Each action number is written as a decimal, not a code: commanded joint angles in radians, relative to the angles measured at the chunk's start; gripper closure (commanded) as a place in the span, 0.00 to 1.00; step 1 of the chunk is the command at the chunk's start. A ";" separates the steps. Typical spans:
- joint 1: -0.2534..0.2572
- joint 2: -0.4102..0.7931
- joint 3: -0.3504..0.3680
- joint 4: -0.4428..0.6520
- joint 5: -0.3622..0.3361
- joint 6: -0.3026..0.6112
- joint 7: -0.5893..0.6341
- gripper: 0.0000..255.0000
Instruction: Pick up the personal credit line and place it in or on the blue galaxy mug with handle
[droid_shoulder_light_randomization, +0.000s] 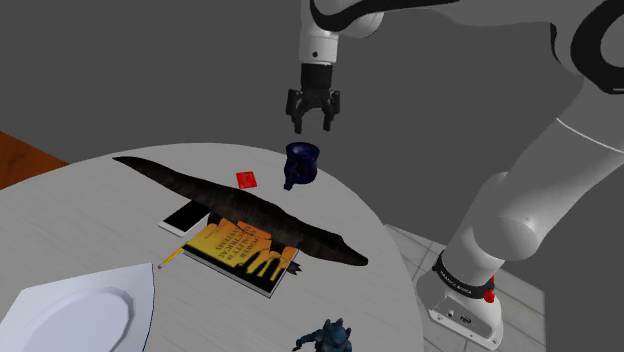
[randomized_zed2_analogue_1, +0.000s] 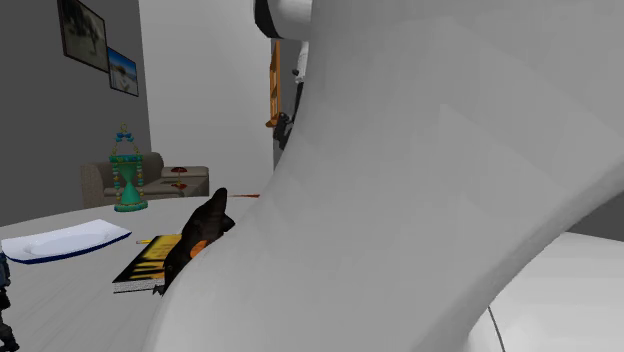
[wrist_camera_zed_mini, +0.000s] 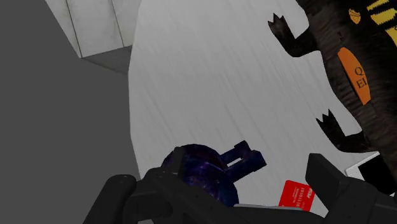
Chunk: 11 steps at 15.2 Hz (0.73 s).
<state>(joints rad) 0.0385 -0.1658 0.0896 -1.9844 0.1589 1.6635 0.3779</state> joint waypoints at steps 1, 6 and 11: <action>0.004 0.095 0.008 0.057 0.014 0.001 0.032 0.00; 0.018 0.334 0.020 0.251 0.046 -0.040 0.114 0.00; 0.033 0.582 0.028 0.484 0.080 -0.108 0.194 0.00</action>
<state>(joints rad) 0.0688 0.3620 0.1163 -1.5530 0.2321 1.5722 0.5553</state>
